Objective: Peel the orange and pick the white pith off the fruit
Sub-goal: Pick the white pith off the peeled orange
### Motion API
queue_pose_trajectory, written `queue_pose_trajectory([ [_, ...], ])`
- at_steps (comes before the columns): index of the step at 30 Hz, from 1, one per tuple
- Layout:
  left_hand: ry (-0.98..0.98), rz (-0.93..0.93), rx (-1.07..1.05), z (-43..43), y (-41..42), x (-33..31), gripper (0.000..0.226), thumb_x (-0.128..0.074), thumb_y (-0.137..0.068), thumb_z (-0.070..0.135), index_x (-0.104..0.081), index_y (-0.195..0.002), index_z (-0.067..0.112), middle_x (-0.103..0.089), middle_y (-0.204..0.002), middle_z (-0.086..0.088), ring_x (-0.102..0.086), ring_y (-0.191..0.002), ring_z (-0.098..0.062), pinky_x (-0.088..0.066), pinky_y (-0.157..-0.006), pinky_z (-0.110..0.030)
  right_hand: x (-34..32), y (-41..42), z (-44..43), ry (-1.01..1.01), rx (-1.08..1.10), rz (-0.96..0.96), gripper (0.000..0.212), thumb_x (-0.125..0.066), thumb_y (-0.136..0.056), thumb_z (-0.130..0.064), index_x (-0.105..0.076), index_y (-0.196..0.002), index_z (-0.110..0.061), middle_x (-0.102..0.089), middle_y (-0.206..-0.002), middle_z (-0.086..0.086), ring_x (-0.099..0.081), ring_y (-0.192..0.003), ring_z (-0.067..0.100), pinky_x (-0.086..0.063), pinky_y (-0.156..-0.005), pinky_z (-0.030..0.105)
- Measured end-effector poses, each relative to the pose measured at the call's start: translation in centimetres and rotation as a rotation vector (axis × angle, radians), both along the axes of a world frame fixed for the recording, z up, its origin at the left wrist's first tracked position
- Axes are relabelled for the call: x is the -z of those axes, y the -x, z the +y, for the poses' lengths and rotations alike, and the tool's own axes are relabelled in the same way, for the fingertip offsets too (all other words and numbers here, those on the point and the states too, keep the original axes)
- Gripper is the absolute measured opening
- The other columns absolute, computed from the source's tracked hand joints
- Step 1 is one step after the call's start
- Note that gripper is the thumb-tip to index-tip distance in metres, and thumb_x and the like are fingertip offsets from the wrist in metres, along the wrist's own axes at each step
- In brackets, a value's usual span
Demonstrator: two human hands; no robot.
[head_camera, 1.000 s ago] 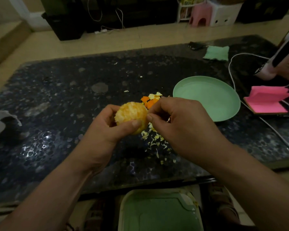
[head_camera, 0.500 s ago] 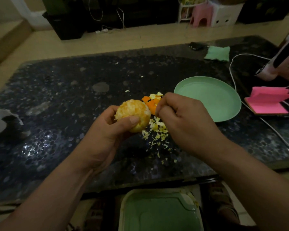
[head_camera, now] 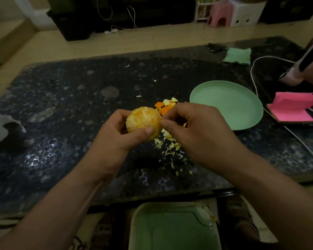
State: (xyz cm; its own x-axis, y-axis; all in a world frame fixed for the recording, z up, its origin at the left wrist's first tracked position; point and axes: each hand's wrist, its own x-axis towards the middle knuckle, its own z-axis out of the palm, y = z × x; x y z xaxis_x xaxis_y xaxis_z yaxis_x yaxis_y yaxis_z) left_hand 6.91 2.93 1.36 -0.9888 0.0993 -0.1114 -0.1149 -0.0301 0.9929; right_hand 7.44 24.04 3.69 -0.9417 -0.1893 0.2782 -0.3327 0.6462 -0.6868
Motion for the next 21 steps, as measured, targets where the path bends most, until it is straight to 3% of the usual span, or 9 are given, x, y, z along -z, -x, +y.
queue_pose_trajectory([
  [2,0.017,0.016,0.0,0.21,-0.19,-0.09,0.05,-0.094,-0.073,0.023,-0.066,-0.114,0.016,-0.077,-0.103,-0.001,-0.074,-0.098,-0.019,-0.059,-0.081,-0.027,-0.03,-0.04,0.03,0.002,-0.001,0.003,0.009,-0.071,-0.099,-0.032,-0.075,-0.093,-0.026,-0.069,-0.082,-0.014,-0.061,-0.077,0.004,-0.047,-0.066,0.024],
  [5,0.046,0.035,-0.014,0.76,-0.45,-0.49,0.051,-0.085,-0.07,0.031,-0.065,-0.114,0.015,-0.076,-0.095,0.004,-0.071,-0.086,-0.01,-0.055,-0.065,-0.019,0.02,-0.14,-0.14,-0.021,0.006,0.029,0.01,-0.069,-0.099,-0.031,-0.073,-0.092,-0.025,-0.068,-0.082,-0.011,-0.062,-0.077,0.007,-0.053,-0.069,0.034],
  [8,0.038,0.033,-0.006,0.93,-0.54,-0.61,0.05,-0.084,-0.07,0.032,-0.065,-0.114,0.016,-0.075,-0.093,0.006,-0.069,-0.081,-0.006,-0.051,-0.057,-0.016,0.1,-0.24,-0.46,-0.053,0.02,0.058,0.009,-0.068,-0.097,-0.03,-0.068,-0.088,-0.025,-0.064,-0.081,-0.011,-0.059,-0.076,0.008,-0.053,-0.069,0.036],
  [12,-0.021,0.002,0.008,0.71,-0.43,-0.52,0.051,-0.096,-0.071,0.026,-0.068,-0.112,0.018,-0.076,-0.1,0.0,-0.072,-0.09,-0.015,-0.056,-0.067,-0.02,0.02,-0.19,-0.4,-0.032,0.027,0.087,0.01,-0.07,-0.095,-0.027,-0.066,-0.086,-0.025,-0.062,-0.08,-0.011,-0.058,-0.073,0.008,-0.052,-0.066,0.035],
  [16,-0.147,-0.031,0.036,0.38,-0.27,-0.51,0.053,-0.09,-0.068,0.027,-0.068,-0.113,0.012,-0.077,-0.109,-0.008,-0.075,-0.1,-0.024,-0.061,-0.083,-0.03,-0.23,-0.2,-0.14,0.061,0.04,0.041,0.009,-0.069,-0.094,-0.027,-0.066,-0.086,-0.027,-0.062,-0.077,-0.011,-0.058,-0.07,0.008,-0.046,-0.061,0.025],
  [18,-0.18,-0.044,0.044,0.35,-0.23,-0.58,0.051,-0.088,-0.071,0.019,-0.066,-0.116,0.008,-0.077,-0.11,-0.009,-0.075,-0.101,-0.024,-0.061,-0.083,-0.03,-0.26,-0.13,0.01,0.07,0.046,0.031,0.008,-0.066,-0.096,-0.028,-0.067,-0.088,-0.027,-0.062,-0.077,-0.012,-0.059,-0.071,0.007,-0.042,-0.061,0.019],
  [21,-0.185,-0.05,0.035,0.35,-0.25,-0.67,0.057,-0.089,-0.068,0.022,-0.065,-0.118,0.007,-0.077,-0.112,-0.01,-0.075,-0.102,-0.025,-0.062,-0.084,-0.031,-0.38,0.01,0.22,0.113,0.031,-0.003,0.014,-0.059,-0.101,-0.025,-0.07,-0.093,-0.027,-0.061,-0.075,-0.019,-0.058,-0.071,0.003,-0.038,-0.059,0.013],
])
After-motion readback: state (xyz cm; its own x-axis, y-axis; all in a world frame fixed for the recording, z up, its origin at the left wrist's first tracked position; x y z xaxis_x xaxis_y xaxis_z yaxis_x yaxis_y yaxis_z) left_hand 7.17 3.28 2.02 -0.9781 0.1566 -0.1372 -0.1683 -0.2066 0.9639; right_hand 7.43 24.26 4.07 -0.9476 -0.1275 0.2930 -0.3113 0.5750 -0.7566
